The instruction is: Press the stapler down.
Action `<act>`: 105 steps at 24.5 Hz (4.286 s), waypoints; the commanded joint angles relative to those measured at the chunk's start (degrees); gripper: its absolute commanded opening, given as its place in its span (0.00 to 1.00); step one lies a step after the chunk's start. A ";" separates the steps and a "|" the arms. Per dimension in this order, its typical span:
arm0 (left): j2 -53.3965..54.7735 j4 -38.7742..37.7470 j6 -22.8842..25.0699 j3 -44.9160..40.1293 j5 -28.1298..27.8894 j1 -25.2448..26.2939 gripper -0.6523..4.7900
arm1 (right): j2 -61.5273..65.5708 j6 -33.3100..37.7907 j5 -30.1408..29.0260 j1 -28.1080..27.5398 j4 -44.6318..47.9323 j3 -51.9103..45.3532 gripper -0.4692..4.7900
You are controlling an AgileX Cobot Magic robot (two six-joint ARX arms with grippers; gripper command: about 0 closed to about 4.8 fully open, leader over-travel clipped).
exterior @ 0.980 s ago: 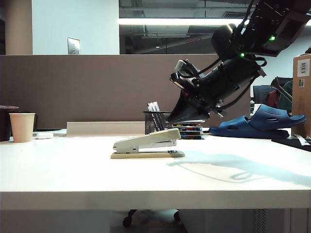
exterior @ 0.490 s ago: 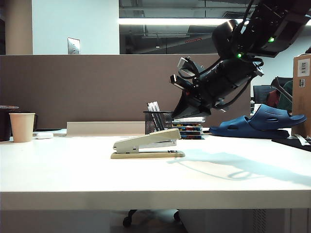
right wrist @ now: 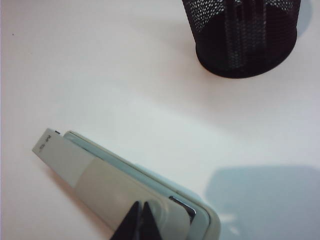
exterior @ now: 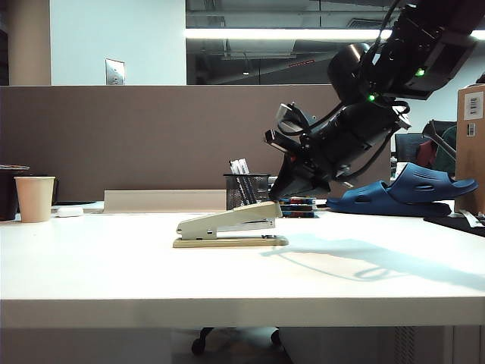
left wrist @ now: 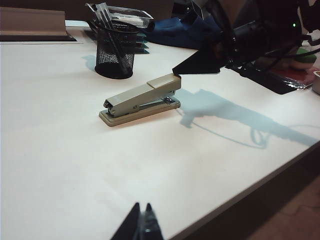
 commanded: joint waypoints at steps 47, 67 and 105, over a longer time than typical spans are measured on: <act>-0.02 -0.50 0.02 0.09 0.39 0.02 0.12 | 1.79 0.07 -0.90 0.13 -4.79 1.18 0.07; -0.02 2.97 0.07 0.09 -6.62 0.02 0.11 | -21.05 -8.55 10.95 -1.46 -8.81 2.58 0.07; -0.02 20.79 1.79 -0.02 -32.87 0.00 0.11 | -110.16 -8.17 21.20 -26.23 -6.38 -58.77 0.07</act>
